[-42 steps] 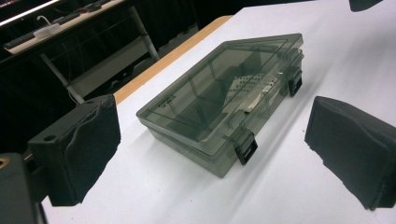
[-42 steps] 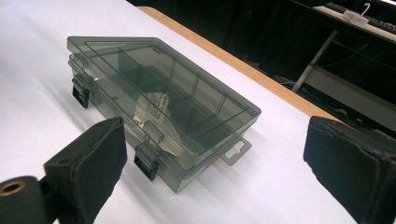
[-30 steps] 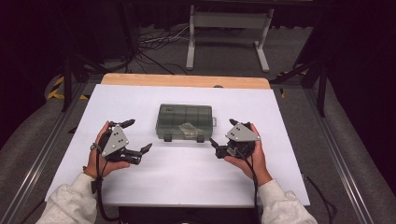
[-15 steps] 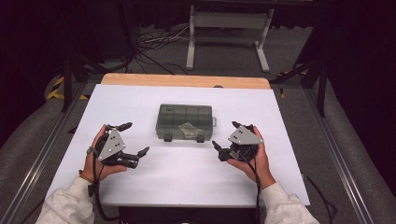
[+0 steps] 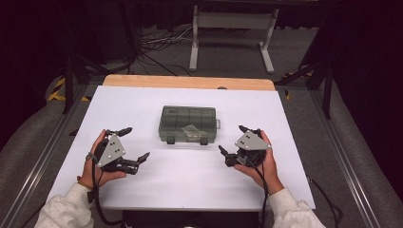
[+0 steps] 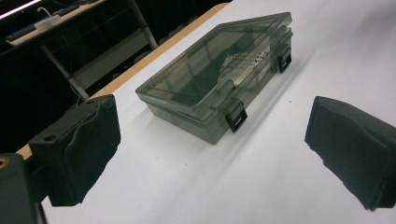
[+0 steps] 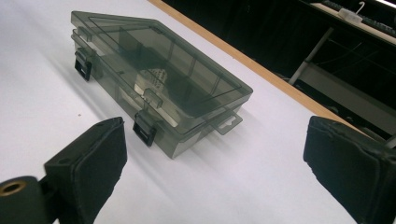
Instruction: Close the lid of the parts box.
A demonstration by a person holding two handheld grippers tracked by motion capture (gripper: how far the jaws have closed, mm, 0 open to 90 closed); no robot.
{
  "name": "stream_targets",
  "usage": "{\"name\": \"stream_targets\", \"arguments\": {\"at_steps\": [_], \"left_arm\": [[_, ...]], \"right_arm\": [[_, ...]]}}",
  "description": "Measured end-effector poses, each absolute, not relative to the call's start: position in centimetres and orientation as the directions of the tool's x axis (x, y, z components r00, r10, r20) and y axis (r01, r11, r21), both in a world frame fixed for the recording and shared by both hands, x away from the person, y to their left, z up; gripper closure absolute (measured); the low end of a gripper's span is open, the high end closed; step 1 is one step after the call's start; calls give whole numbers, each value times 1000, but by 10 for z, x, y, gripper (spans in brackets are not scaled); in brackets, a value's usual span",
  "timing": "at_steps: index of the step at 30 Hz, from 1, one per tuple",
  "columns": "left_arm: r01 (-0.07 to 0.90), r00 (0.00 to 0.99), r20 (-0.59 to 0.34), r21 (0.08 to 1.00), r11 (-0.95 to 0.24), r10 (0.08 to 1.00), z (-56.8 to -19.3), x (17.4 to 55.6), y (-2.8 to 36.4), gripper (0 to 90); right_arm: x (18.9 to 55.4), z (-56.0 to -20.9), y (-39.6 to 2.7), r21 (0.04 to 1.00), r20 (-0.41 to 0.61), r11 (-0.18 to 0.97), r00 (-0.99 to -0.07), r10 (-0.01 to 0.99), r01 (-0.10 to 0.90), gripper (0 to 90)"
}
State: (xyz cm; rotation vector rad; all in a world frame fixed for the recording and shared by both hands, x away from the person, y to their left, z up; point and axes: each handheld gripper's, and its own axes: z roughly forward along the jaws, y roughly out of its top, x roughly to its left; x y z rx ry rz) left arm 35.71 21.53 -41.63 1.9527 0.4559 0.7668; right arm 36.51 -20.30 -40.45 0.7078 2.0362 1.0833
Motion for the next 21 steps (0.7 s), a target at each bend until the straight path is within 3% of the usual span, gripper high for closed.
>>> {"name": "stream_targets", "arguments": {"at_steps": [21], "left_arm": [[32, 732, 315, 869, -493, 604, -424, 345, 225, 37]], "right_arm": [[352, -412, -218, 846, -340, 512, -586, 735, 151, 70]]}}
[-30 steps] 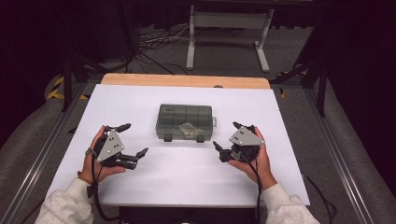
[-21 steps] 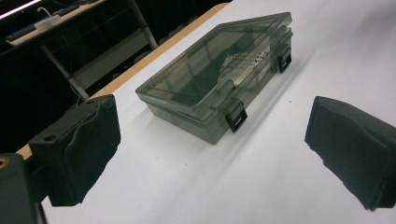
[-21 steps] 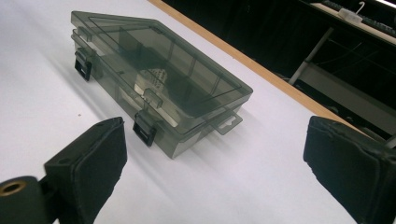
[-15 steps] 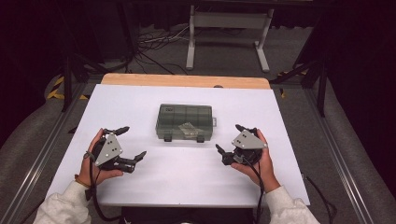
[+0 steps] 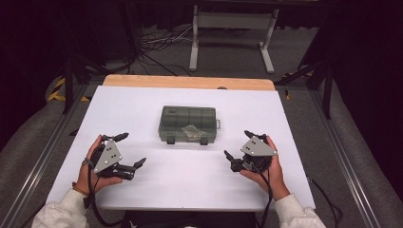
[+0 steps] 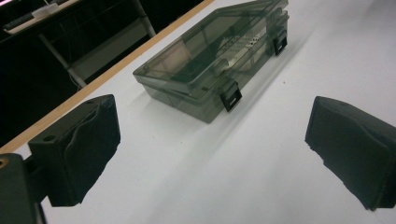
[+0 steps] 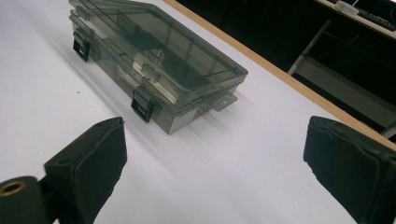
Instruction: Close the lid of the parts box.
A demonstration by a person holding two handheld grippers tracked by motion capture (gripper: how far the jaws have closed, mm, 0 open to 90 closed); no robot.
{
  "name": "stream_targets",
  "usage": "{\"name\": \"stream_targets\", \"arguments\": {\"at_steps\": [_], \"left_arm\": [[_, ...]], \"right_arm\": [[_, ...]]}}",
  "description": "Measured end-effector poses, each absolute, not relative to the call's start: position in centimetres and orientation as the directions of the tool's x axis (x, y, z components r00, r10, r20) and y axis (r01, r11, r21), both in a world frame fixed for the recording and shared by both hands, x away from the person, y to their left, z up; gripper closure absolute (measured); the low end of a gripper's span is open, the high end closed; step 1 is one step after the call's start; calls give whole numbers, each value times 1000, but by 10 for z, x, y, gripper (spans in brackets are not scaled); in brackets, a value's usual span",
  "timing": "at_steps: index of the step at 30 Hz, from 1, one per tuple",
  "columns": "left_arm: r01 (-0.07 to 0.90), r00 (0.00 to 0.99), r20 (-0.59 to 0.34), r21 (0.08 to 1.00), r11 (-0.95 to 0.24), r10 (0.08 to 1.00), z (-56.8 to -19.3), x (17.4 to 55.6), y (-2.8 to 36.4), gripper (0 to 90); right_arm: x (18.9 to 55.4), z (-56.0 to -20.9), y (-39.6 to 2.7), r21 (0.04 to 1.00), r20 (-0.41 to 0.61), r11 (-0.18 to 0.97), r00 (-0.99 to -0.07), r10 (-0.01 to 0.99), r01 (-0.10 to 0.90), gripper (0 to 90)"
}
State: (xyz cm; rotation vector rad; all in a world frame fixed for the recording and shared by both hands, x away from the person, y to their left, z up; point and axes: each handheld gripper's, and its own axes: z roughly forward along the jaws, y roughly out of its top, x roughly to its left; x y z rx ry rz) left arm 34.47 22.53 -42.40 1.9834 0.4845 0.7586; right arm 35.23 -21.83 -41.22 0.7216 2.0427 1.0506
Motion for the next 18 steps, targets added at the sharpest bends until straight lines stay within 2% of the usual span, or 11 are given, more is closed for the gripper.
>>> {"name": "stream_targets", "arguments": {"at_steps": [18], "left_arm": [[76, 741, 299, 852, -518, 601, -438, 335, 238, 35]], "right_arm": [[342, -425, -237, 835, -330, 515, -576, 748, 191, 68]]}}
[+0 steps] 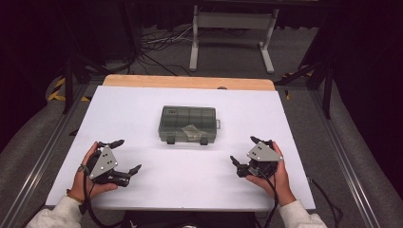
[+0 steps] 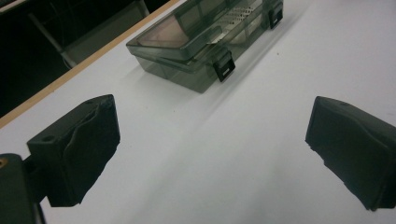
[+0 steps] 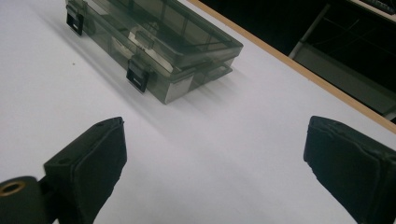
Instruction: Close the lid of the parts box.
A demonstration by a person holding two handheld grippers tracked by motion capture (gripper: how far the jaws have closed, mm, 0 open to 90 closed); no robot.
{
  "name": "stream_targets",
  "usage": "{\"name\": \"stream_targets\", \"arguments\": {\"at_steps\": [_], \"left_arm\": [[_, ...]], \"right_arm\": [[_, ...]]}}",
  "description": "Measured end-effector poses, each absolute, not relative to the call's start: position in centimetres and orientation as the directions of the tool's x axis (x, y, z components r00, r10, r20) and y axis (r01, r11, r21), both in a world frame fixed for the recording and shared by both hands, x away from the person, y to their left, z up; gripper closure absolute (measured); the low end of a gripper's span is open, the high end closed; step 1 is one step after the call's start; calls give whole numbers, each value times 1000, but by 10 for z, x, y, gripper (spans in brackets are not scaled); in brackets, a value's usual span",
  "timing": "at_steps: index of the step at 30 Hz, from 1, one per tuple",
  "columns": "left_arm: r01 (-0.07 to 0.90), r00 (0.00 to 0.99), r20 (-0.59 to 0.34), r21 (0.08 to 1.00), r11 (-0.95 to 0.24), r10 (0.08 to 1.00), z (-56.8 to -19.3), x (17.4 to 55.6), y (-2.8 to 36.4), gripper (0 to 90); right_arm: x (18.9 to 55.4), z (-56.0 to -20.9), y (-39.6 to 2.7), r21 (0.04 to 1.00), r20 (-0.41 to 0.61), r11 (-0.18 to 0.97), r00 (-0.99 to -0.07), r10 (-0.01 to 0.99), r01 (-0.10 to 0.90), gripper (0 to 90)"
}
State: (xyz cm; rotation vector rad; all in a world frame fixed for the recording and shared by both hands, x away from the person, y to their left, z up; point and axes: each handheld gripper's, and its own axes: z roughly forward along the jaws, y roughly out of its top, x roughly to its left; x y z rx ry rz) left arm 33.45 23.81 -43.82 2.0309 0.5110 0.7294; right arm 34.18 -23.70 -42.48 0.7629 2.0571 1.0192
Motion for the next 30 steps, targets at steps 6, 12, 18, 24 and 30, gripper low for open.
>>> {"name": "stream_targets", "arguments": {"at_steps": [6, 12, 18, 24, 30], "left_arm": [[111, 734, 273, 855, -507, 622, -444, 332, 244, 36], [139, 732, 249, 857, -497, 634, -448, 333, 248, 36], [152, 726, 240, 858, -491, 644, -450, 334, 252, 36], [162, 722, 230, 860, -483, 652, -450, 334, 253, 36], [163, 714, 222, 870, -466, 664, -449, 335, 255, 36]], "right_arm": [[340, -430, -245, 831, -330, 517, -568, 754, 203, 67], [335, -436, -251, 824, -336, 524, -561, 757, 213, 64], [327, -444, -259, 822, -328, 520, -553, 766, 233, 59], [324, -447, -264, 820, -318, 518, -560, 765, 242, 53], [323, -447, -262, 824, -315, 515, -565, 763, 236, 50]]}}
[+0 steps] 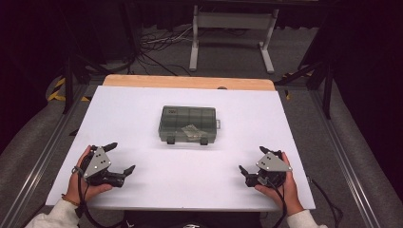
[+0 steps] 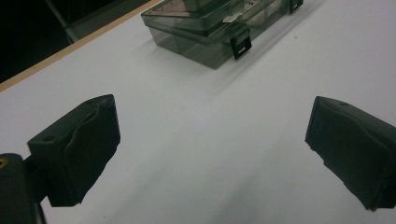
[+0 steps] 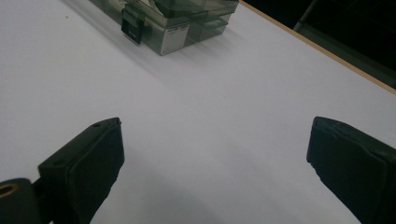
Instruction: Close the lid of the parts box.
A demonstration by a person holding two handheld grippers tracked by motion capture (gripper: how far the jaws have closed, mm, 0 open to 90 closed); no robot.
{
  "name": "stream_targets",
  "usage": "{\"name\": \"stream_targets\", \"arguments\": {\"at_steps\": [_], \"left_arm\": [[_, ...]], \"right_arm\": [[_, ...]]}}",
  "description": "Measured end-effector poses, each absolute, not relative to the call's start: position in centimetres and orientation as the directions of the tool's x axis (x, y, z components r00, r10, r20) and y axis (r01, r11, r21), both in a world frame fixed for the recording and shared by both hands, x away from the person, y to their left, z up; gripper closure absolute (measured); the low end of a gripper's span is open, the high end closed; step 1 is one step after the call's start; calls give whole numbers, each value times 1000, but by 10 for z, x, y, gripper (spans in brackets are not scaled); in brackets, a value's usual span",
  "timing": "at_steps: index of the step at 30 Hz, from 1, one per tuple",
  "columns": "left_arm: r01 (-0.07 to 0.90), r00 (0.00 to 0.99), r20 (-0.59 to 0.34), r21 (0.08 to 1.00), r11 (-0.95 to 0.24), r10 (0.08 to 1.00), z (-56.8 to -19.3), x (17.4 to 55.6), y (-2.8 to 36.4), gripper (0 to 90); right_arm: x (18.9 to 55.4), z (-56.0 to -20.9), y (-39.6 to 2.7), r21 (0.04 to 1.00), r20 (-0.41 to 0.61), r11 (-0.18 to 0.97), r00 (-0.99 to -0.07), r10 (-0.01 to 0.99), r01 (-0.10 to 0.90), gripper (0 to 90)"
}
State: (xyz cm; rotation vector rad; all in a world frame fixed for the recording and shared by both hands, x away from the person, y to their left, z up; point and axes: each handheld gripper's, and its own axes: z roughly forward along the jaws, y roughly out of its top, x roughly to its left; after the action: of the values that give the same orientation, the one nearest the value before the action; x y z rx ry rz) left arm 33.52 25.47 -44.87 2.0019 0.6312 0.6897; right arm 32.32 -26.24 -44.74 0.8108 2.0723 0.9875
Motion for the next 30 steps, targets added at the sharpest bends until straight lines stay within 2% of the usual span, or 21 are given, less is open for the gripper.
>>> {"name": "stream_targets", "arguments": {"at_steps": [30], "left_arm": [[167, 716, 219, 868, -467, 663, -451, 331, 256, 37]], "right_arm": [[329, -442, -253, 842, -320, 501, -562, 763, 201, 54]]}}
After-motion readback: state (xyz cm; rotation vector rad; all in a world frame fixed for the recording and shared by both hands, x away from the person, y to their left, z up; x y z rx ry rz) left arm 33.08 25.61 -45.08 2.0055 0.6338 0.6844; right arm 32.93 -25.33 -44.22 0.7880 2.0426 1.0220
